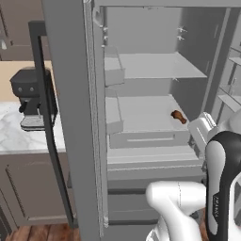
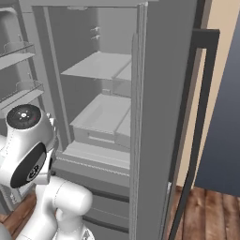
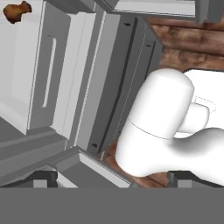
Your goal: Gather the carrot and cucumber from the fridge and place them on a tray on the dining counter. Then gather the chicken drumsticks from the fridge and place them on the other tray.
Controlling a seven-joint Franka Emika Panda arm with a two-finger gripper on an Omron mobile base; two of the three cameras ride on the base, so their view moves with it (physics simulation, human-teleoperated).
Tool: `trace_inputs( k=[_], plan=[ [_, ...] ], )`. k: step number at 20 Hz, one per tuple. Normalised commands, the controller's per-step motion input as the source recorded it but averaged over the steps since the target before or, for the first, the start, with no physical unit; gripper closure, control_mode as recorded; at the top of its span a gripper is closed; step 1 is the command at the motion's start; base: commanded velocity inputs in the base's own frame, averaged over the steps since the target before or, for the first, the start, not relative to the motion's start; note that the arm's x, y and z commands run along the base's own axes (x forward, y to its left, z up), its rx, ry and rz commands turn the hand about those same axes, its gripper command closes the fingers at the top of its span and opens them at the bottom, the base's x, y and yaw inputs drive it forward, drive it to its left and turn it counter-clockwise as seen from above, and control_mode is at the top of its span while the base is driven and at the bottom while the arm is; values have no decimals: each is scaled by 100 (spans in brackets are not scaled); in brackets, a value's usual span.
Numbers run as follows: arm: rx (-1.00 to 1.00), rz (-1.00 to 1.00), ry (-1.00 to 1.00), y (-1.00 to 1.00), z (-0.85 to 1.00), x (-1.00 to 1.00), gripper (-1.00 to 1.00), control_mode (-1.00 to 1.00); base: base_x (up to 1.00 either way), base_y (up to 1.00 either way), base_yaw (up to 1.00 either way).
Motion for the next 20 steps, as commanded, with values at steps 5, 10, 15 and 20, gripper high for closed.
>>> trace_inputs(
  k=[5, 10, 15, 20],
  plan=[
    [0, 0, 0, 0, 0, 0, -100, 100, 16, 0, 10],
    [0, 0, 0, 0, 0, 0, -100, 100, 13, 0, 10],
    [-1, 9, 0, 0, -2, 14, -100, -100, 0, 0, 0],
    [-22, 9, 0, 0, 0, 15, -100, -100, 0, 0, 0]
  ],
)
